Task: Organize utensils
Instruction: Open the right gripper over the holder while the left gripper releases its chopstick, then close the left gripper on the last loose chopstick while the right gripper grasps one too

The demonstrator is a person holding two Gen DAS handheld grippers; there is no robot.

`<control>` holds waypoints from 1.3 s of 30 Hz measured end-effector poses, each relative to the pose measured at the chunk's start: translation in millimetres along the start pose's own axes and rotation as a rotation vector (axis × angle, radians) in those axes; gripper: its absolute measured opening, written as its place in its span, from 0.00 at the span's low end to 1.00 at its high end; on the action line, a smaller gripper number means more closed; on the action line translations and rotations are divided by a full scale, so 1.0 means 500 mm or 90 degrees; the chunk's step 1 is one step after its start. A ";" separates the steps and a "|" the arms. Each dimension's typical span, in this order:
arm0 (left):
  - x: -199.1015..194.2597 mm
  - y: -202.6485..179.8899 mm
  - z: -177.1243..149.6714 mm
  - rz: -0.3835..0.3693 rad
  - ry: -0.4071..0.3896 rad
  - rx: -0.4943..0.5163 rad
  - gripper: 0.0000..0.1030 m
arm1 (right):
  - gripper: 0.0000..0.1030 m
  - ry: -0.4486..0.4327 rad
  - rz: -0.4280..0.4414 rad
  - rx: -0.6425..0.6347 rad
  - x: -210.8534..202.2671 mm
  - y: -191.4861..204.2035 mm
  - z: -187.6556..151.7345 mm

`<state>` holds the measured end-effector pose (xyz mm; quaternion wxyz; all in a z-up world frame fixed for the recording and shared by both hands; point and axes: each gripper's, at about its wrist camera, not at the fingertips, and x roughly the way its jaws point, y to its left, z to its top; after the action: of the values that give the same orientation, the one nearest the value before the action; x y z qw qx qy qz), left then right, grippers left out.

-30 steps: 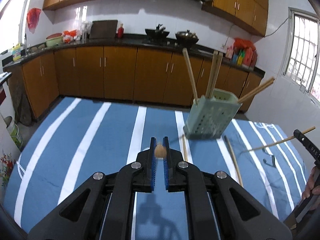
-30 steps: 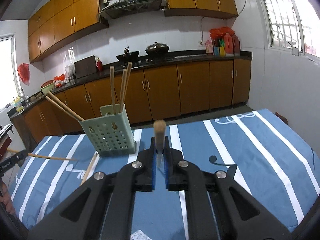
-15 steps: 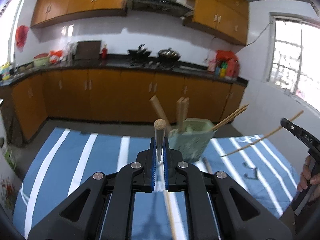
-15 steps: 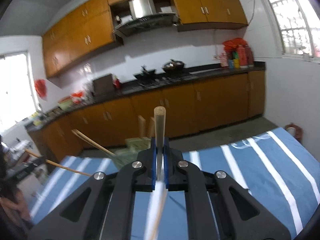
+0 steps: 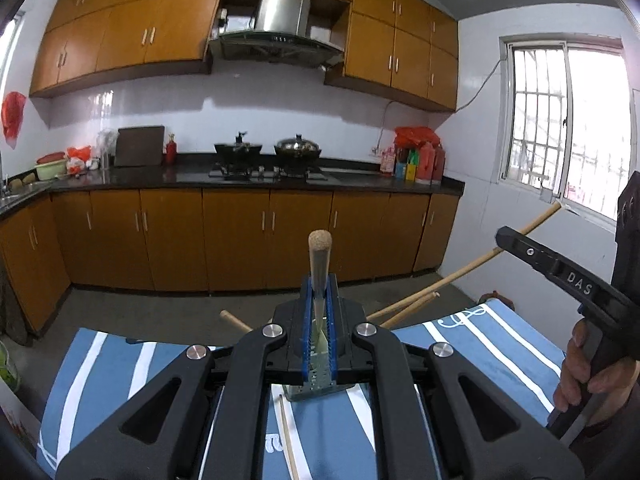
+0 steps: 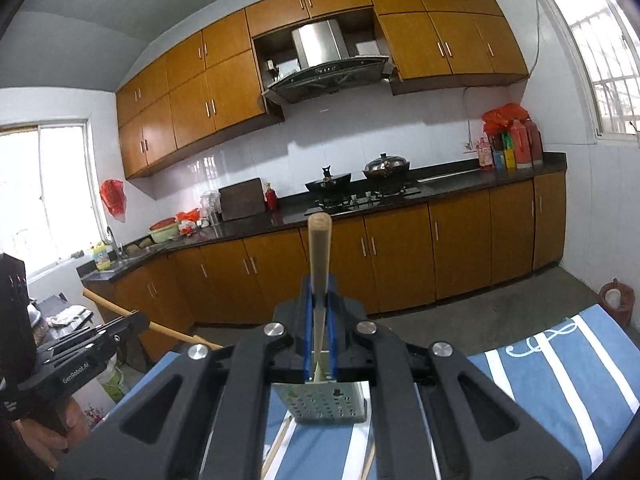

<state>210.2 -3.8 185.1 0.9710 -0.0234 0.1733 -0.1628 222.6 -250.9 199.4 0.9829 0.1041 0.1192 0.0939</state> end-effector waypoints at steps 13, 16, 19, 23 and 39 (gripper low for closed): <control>0.138 0.020 -0.025 0.012 0.103 0.001 0.06 | 0.07 0.118 -0.034 0.014 0.188 -0.028 -0.057; 0.157 0.026 -0.032 0.013 0.116 -0.008 0.06 | 0.09 0.123 -0.040 0.008 0.200 -0.027 -0.064; 0.165 0.032 -0.034 0.009 0.123 -0.033 0.07 | 0.15 0.120 -0.038 0.012 0.198 -0.027 -0.065; 0.146 0.031 -0.031 0.012 0.107 -0.036 0.07 | 0.23 0.102 -0.044 0.016 0.174 -0.035 -0.063; 0.119 0.022 -0.021 0.008 0.083 -0.066 0.08 | 0.25 0.071 -0.063 0.050 0.058 -0.083 -0.082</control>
<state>262.8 -12.8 154.5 0.9560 -0.0618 0.2448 -0.1490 246.4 -277.5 145.0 0.9734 0.1309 0.1822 0.0462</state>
